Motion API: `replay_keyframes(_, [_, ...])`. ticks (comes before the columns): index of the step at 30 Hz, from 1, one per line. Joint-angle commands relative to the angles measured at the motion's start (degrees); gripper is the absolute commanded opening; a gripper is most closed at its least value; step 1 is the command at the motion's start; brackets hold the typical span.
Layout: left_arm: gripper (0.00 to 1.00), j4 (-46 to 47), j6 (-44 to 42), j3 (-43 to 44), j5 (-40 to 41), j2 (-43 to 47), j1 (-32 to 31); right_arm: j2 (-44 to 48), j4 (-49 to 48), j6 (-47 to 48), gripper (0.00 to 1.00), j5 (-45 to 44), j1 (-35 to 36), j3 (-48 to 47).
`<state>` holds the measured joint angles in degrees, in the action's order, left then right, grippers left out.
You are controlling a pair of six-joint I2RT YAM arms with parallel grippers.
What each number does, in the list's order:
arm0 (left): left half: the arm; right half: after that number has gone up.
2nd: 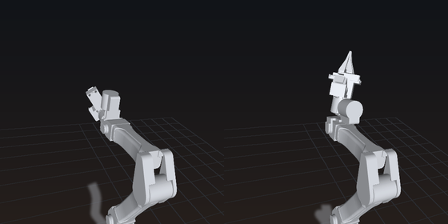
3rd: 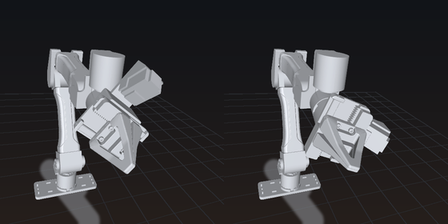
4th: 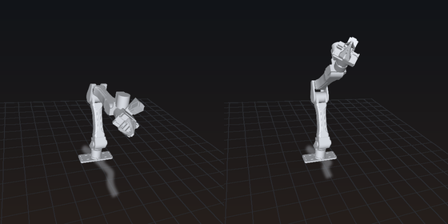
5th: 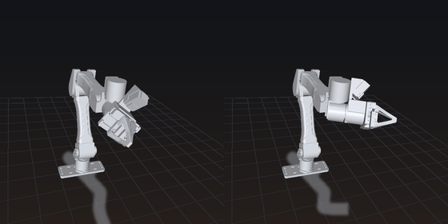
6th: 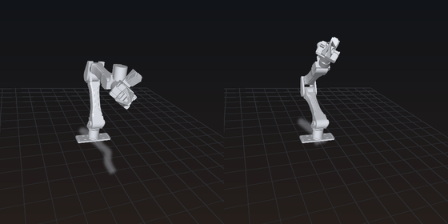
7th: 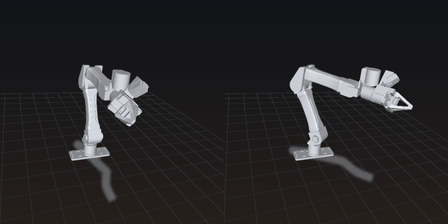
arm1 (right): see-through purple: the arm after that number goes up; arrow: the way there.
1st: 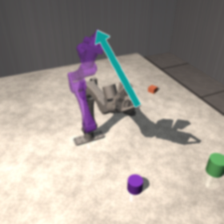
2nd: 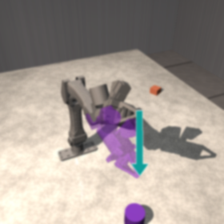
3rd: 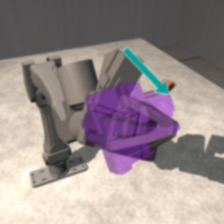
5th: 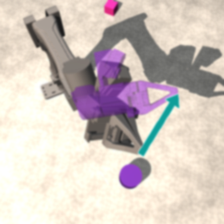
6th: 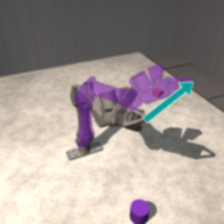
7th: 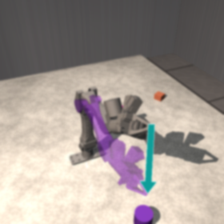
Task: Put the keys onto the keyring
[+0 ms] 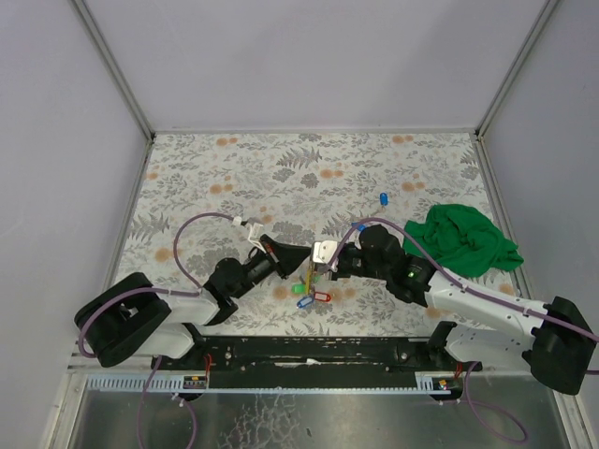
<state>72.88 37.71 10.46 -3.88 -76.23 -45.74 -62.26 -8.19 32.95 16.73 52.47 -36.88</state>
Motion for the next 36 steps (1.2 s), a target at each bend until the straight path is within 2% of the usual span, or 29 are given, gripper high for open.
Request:
replay_keyframes(1, [0.06, 10.2, -0.6, -0.3, 4.1, 0.3, 0.0, 1.1, 1.0, 0.1, 0.0, -0.2, 1.6, -0.9])
replay_keyframes(5, [0.22, 9.8, -5.7, -2.3, 0.9, 1.3, 0.0, 1.9, 4.4, 2.8, 0.0, -1.2, 1.7, -2.9])
replay_keyframes(11, [0.3, 4.4, -13.1, -3.5, -5.1, 3.9, 1.2, 0.5, 9.9, 5.1, 0.0, 0.1, 1.6, -7.0])
replay_keyframes(17, [0.33, -3.7, -19.9, -1.4, -18.4, 6.8, 6.1, 0.1, 14.2, 6.6, 0.0, 0.6, 1.6, -9.5])
replay_keyframes(21, [0.34, -9.1, -26.7, 1.3, -25.4, 7.2, 7.0, -0.2, 16.0, 7.2, 0.0, 1.1, 1.6, -10.8])
replay_keyframes(25, [0.35, -9.2, -30.6, 2.3, -30.5, 7.3, 7.3, -0.5, 16.4, 7.3, 0.0, 1.5, 1.6, -11.1])
replay_keyframes(28, [0.35, -13.2, -34.0, 4.4, -34.4, 7.4, 7.3, -0.7, 16.8, 7.3, 0.0, 1.8, 1.7, -11.5])
replay_keyframes(36, [0.34, -18.4, -38.2, 7.4, -37.5, 6.3, 7.3, -0.2, 17.1, 7.4, 0.0, 3.1, 1.6, -11.8])
